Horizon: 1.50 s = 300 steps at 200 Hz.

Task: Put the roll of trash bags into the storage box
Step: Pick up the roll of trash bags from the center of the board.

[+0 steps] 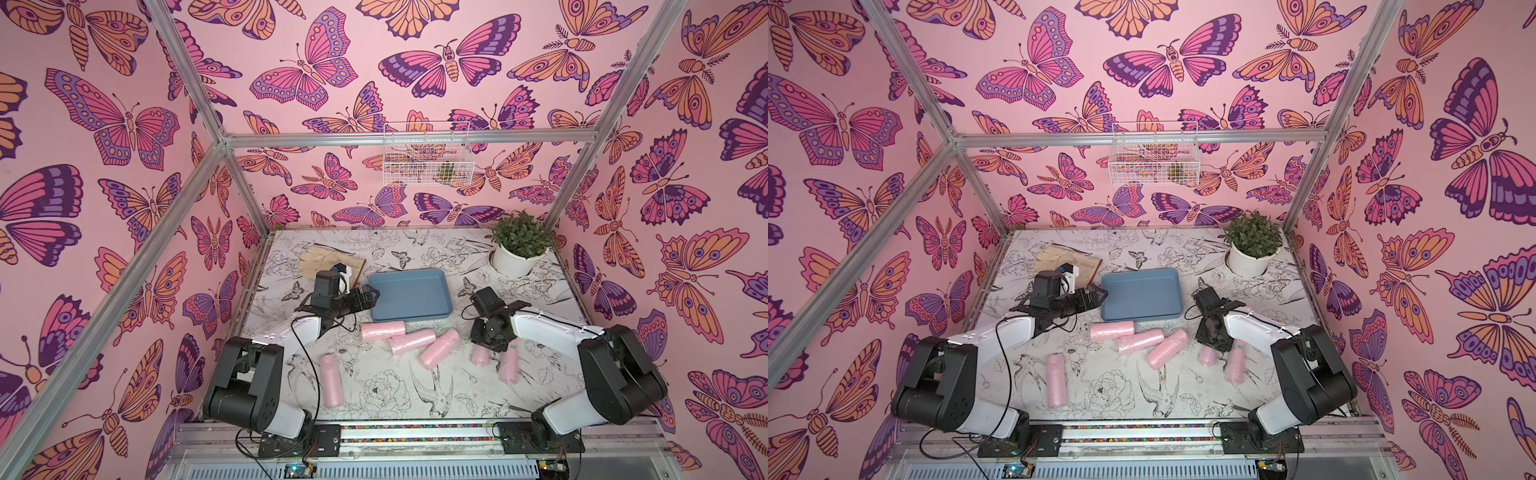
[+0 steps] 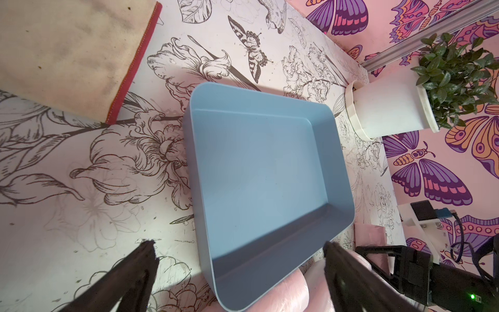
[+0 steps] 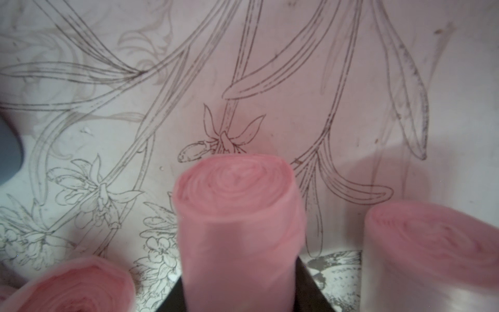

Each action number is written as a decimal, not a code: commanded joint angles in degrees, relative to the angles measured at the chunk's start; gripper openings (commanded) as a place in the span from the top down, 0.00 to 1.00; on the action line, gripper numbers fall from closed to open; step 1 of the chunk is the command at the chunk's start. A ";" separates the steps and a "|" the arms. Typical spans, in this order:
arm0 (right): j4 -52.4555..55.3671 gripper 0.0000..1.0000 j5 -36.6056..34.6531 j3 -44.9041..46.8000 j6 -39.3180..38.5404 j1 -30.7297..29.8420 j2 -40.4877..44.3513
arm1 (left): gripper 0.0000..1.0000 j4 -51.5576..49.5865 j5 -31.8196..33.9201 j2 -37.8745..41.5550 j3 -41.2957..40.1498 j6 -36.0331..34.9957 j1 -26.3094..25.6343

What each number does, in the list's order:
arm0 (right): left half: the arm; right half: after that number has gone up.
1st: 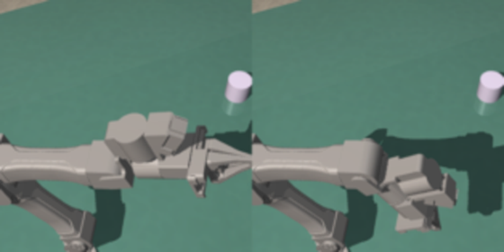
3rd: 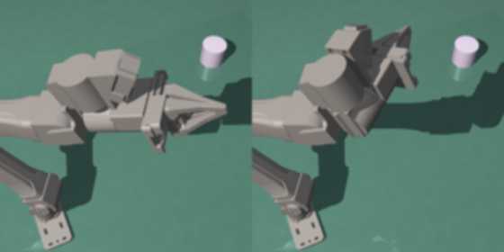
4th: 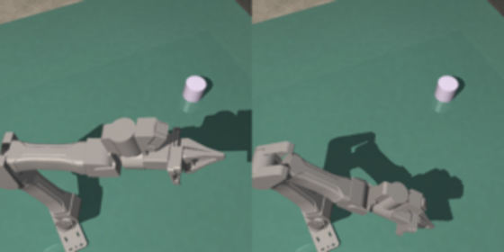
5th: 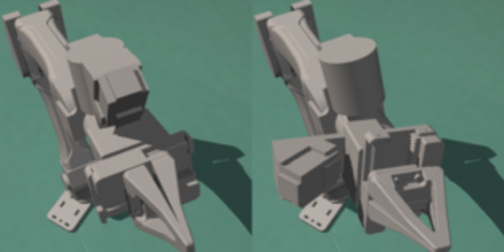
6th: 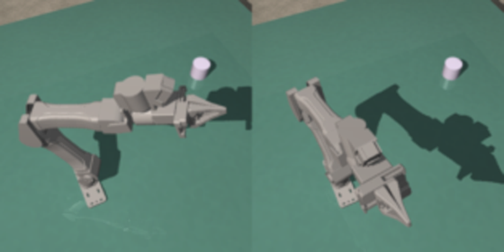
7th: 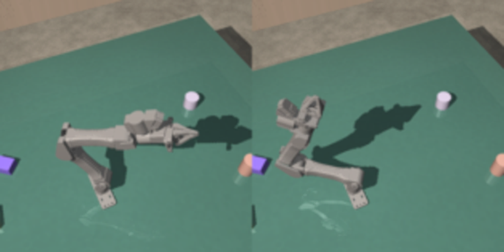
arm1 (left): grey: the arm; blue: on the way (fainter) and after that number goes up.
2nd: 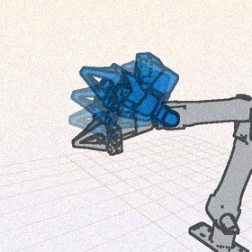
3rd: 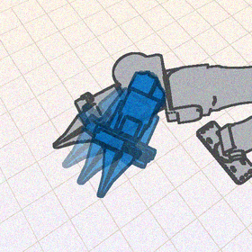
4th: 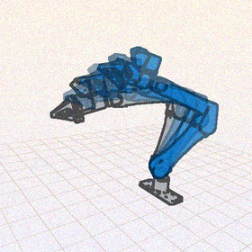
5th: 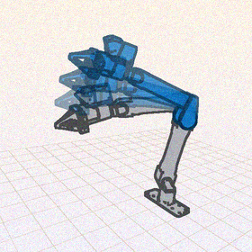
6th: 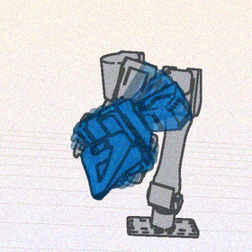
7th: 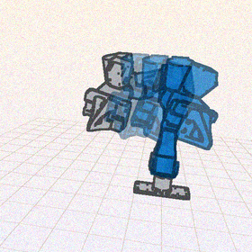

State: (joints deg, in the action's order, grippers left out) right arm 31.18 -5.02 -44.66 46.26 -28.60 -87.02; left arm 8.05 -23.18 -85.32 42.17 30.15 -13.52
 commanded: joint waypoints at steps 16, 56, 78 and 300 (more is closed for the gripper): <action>0.81 0.69 0.79 -0.30 -1.85 -0.05 -1.25 | 0.00 -0.32 -1.29 -0.81 0.33 0.78 -0.19; 3.01 0.73 1.15 -3.15 -3.14 -0.04 0.92 | 0.00 -0.32 -0.06 -0.17 0.26 0.93 -0.31; 4.85 0.76 0.92 -5.49 -4.23 0.01 2.03 | 0.00 -0.31 0.36 0.50 0.03 0.72 -0.29; 5.75 0.83 8.09 -31.46 -11.63 -4.67 -10.61 | 0.00 -0.76 -1.49 3.62 -1.21 0.42 -0.28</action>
State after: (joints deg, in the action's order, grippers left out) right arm 37.30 1.58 -71.90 35.90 -31.75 -95.50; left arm 8.03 -23.22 -82.98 41.89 31.14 -13.54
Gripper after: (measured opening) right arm 0.385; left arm 0.999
